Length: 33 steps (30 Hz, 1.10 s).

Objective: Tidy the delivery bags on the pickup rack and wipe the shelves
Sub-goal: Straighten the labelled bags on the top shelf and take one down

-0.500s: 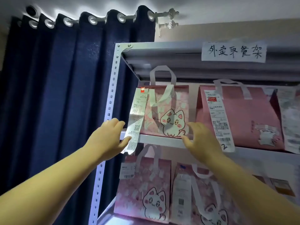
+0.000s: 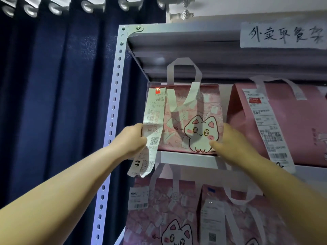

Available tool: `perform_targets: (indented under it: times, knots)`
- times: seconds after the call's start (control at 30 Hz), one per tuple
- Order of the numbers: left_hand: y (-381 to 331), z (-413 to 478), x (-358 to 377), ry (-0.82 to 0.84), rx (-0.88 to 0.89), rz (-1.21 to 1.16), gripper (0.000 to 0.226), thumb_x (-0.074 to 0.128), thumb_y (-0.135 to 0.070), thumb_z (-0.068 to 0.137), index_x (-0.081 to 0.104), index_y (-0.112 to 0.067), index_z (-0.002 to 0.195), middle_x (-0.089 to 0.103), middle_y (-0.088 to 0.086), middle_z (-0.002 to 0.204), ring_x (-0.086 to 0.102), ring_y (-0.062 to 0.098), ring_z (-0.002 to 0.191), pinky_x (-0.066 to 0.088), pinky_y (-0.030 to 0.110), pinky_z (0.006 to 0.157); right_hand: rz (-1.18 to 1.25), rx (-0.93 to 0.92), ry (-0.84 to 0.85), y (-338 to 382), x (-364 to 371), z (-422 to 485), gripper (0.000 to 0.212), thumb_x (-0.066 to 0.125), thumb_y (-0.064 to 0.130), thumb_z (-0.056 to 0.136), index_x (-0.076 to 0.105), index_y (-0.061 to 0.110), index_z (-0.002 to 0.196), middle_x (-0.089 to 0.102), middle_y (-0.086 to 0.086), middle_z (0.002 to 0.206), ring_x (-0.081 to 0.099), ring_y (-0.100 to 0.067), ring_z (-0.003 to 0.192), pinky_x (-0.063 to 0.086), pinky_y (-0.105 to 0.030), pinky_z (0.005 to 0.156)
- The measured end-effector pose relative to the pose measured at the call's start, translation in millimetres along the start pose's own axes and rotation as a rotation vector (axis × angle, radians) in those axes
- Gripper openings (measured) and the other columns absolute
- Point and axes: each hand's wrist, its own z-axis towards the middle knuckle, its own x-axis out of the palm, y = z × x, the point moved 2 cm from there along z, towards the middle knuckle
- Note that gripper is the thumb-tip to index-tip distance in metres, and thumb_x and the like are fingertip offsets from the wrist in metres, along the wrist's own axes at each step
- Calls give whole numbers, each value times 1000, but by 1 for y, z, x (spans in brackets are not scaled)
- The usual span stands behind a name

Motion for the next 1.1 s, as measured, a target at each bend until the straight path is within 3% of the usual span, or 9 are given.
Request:
perform_targets:
  times: [0.4, 0.6, 0.67, 0.73, 0.87, 0.97, 1.1]
  knots:
    - [15, 0, -2, -74, 101, -107, 37, 47, -23, 89, 52, -21, 125, 63, -4, 112, 60, 15, 96, 53, 34, 78, -8, -57, -153, 6, 0, -6, 33, 61, 16, 85, 52, 9, 116, 61, -10, 117, 57, -30, 104, 45, -34, 84]
    - [9, -6, -22, -384, 176, -59, 45, 54, -30, 89, 47, -11, 129, 55, 3, 122, 53, 11, 97, 38, 24, 81, -7, -123, -327, 7, -8, -10, 39, 63, 27, 84, 52, 13, 119, 58, -5, 113, 56, -22, 99, 51, -41, 83]
    - [1, -11, -30, -484, 258, -41, 42, 55, -28, 88, 49, -11, 126, 54, 4, 120, 50, 12, 99, 41, 26, 84, -21, -218, -453, 12, -15, -17, 35, 63, 26, 85, 55, 11, 116, 59, -6, 111, 58, -21, 94, 51, -33, 75]
    - [-10, -15, -34, -527, 334, -28, 39, 56, -28, 88, 52, -10, 123, 55, 3, 116, 50, 13, 99, 43, 28, 82, -46, -328, -535, 17, -23, -25, 27, 63, 23, 86, 60, 7, 108, 62, -6, 102, 57, -16, 83, 42, -16, 66]
    - [-36, -21, -27, -513, 482, -19, 31, 55, -29, 88, 58, -9, 112, 58, 2, 106, 51, 10, 91, 40, 22, 74, -83, -428, -561, 15, -37, -39, 20, 57, 25, 84, 63, 8, 93, 64, -4, 85, 56, -15, 69, 41, -14, 56]
    - [-56, -23, -11, -441, 578, 12, 37, 48, -39, 83, 61, -11, 103, 59, 0, 98, 52, 10, 85, 38, 14, 66, -125, -451, -606, 3, -50, -51, 22, 52, 27, 85, 64, 8, 86, 62, 1, 79, 50, -8, 67, 37, -7, 59]
    - [-85, -27, 17, -351, 655, -37, 41, 42, -45, 81, 61, -13, 99, 60, -1, 93, 56, 13, 81, 43, 14, 64, -165, -414, -624, -29, -69, -62, 23, 52, 27, 85, 64, 7, 85, 64, -4, 80, 56, -16, 69, 43, -21, 59]
